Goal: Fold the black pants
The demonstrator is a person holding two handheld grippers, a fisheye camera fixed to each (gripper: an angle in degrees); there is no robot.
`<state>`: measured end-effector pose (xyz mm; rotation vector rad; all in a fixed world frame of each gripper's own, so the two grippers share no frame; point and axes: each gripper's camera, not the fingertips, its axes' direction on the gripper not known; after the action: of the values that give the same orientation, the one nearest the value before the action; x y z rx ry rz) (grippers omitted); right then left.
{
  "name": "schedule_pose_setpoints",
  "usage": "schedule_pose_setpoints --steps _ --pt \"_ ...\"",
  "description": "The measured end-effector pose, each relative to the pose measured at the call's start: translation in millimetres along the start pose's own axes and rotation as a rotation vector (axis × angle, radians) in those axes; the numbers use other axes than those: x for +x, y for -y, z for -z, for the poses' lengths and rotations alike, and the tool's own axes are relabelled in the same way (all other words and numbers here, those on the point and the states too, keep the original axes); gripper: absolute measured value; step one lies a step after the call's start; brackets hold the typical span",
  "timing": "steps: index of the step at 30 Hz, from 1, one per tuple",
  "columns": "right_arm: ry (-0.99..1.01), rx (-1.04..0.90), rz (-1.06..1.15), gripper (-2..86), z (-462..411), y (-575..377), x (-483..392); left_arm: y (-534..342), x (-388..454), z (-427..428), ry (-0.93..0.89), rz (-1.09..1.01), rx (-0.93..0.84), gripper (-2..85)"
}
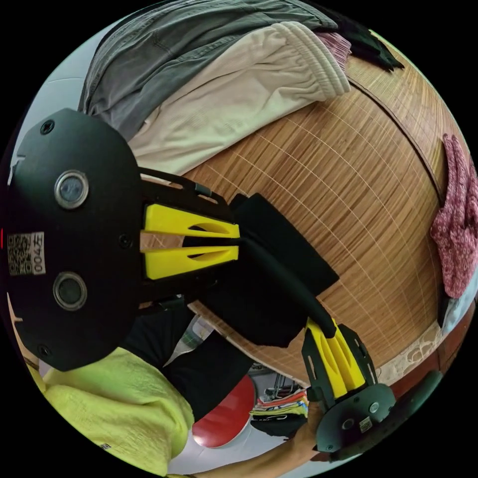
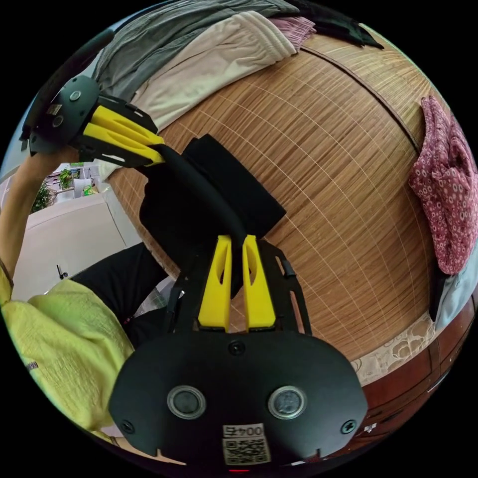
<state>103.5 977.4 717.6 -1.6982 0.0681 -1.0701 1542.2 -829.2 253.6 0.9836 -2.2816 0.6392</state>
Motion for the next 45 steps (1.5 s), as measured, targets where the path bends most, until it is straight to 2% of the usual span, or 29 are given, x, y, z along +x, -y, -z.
schedule_pose_setpoints --steps 4,9,13,17,22,25,29,34,45 --pt "-0.005 0.027 -0.09 5.4 -26 15 31 22 -22 -36 0.008 0.086 0.023 3.7" --pt "0.034 0.109 -0.19 8.2 -35 5 58 17 -51 -51 -0.072 0.22 0.102 6.4" --pt "0.024 0.269 -0.339 8.3 -13 -46 74 -24 -71 -40 -0.078 0.37 0.233 6.7" --pt "0.076 0.347 -0.383 7.9 -12 -101 62 -84 -62 -35 -0.069 0.441 0.345 4.2" --pt "0.171 0.4 -0.451 7.6 -51 -182 24 -157 2 -69 -0.16 0.432 0.409 3.1" --pt "0.21 0.366 -0.493 6.1 -85 -216 9 -199 44 -117 -0.205 0.418 0.376 3.0" --pt "0.179 0.369 -0.48 3.9 -107 -237 -5 -236 91 -170 -0.178 0.338 0.303 3.6" --pt "0.153 0.358 -0.428 5.7 -120 -230 -6 -237 102 -195 -0.048 0.254 0.225 5.7" --pt "0.004 0.261 -0.272 9.9 -127 -196 -3 -214 108 -204 0.106 0.106 0.227 7.8"
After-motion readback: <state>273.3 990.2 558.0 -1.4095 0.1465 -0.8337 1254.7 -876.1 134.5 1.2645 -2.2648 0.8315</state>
